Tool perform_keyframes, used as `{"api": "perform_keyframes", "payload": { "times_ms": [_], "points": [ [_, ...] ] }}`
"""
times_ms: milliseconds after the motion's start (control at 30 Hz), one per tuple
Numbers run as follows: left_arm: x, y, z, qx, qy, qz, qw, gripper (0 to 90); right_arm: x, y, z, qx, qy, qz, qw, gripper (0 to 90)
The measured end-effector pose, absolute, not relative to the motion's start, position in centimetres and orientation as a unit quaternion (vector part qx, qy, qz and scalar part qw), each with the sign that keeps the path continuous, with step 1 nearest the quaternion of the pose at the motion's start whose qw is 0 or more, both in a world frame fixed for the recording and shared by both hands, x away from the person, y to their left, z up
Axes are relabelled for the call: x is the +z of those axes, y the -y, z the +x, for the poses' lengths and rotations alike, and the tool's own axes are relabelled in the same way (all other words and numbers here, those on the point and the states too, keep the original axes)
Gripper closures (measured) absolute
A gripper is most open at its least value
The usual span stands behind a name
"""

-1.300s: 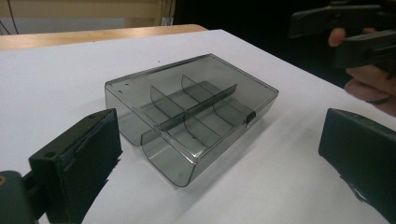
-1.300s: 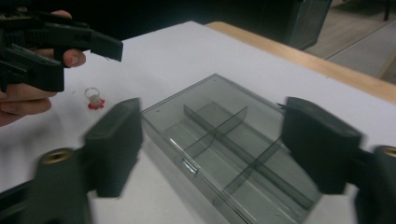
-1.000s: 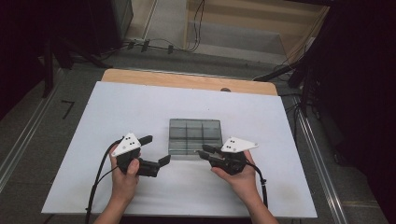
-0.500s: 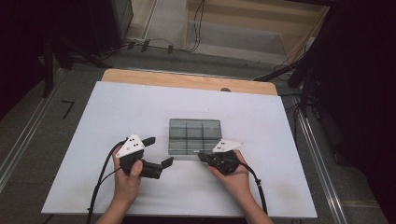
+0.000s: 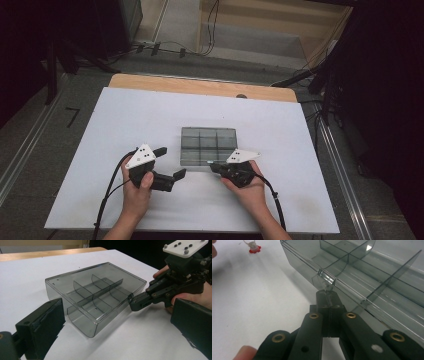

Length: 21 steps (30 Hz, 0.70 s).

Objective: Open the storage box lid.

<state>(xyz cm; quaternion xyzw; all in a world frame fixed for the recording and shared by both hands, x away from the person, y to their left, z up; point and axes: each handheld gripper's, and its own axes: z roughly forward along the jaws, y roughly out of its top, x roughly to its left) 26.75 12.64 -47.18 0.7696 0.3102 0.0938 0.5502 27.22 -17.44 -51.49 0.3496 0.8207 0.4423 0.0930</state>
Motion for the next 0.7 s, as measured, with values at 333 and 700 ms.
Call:
{"api": "perform_keyframes", "payload": {
  "times_ms": [333, 700],
  "points": [
    [-47.3, -12.6, 26.8, 0.093, -0.31, 0.772, 0.547, 0.0, -50.6, 17.5, 27.1, 0.46, -0.813, 0.344, 0.095, 87.7],
    [-46.7, -12.4, 27.9, 0.114, -0.331, 0.766, 0.54, 0.5, -48.8, 17.6, 27.4, 0.475, -0.805, 0.34, 0.103, 87.6]
  ]
}}
